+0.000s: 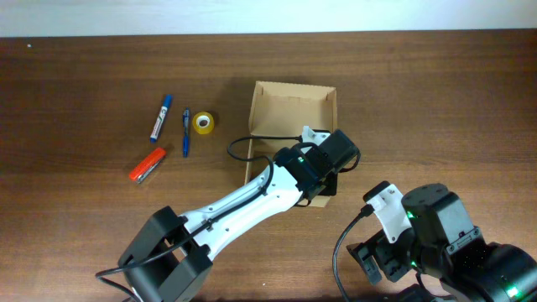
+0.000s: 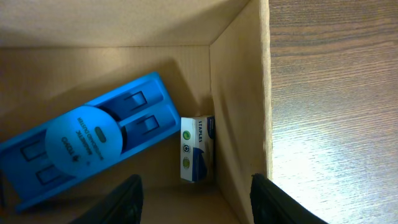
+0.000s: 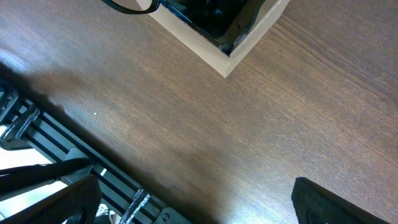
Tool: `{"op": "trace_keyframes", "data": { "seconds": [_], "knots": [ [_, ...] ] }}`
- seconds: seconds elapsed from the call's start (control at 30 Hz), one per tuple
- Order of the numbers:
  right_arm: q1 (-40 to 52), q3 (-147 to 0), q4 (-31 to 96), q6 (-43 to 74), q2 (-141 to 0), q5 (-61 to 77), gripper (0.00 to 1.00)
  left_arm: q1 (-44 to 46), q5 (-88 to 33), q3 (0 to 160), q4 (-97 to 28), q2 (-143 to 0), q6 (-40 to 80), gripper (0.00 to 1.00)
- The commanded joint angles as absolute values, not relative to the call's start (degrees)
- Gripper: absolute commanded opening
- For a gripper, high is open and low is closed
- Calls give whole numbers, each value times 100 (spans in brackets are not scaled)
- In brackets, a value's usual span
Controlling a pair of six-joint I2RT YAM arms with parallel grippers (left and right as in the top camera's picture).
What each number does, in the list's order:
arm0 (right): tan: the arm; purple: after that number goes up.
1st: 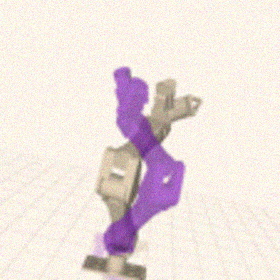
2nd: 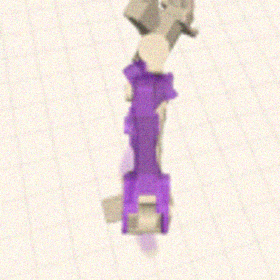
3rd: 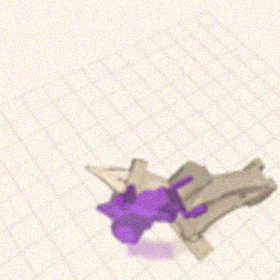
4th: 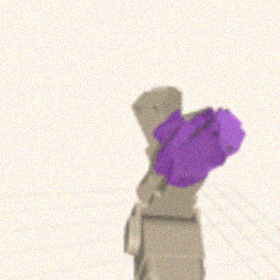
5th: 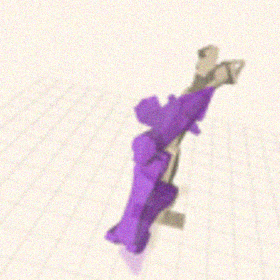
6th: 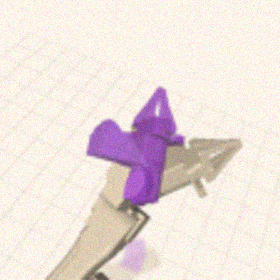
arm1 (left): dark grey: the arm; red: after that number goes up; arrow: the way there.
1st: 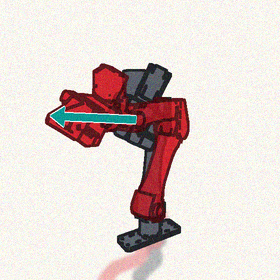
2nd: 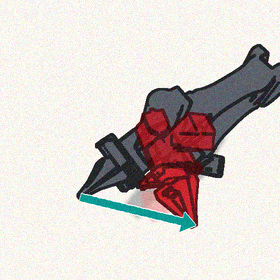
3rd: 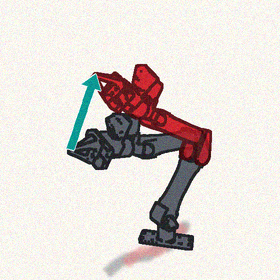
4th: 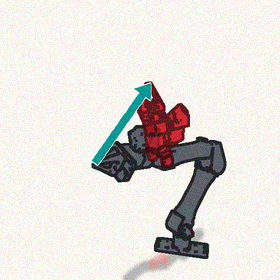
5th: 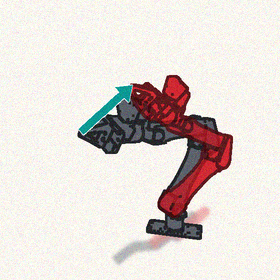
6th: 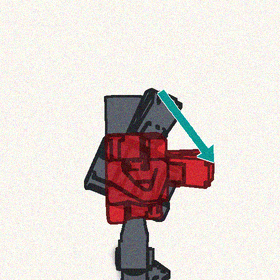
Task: Pack container
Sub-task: 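Carry the staples box into the cardboard box and release it, then reach the left gripper to the red stapler and grasp it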
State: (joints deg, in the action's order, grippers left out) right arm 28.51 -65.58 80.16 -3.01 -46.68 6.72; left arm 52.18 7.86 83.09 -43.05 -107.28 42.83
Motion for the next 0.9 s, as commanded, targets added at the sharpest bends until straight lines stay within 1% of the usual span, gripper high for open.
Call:
{"op": "trace_keyframes", "data": {
  "seconds": [0.0, 0.13, 0.3, 0.33, 0.37, 0.47, 0.67, 0.77, 0.87],
  "knots": [
    [2821, -6632, 7999, -294, -4648, 705, 99, 5234, 733, 8348, -4307, -10698, 4235, 54],
    [2821, -6632, 7999, -294, -4648, 705, 99, 4998, 1192, 8401, -4560, -10116, 4239, 54],
    [2821, -6632, 7999, -294, -4648, 705, 99, 4272, 1619, 8416, -4781, -9203, 4257, 56],
    [2821, -6632, 7999, -294, -4648, 705, 99, 4095, 1688, 8416, -4790, -9011, 4254, 59],
    [2821, -6632, 7996, -294, -4648, 705, 99, 3905, 1835, 8416, -4829, -8825, 4254, 60],
    [2821, -6632, 7999, -294, -4648, 705, 99, 3236, 2016, 8416, -5022, -8604, 4257, 60],
    [2821, -6632, 7999, -294, -4648, 705, 99, 1914, 2097, 8416, -5704, -8643, 4388, 61],
    [2821, -6632, 7999, -294, -4648, 705, 99, 1282, 2102, 8416, -6191, -8646, 3883, 61],
    [2821, -6632, 7999, -294, -4648, 705, 99, 681, 2080, 8416, -6462, -8750, 2823, 61]
  ]
}}
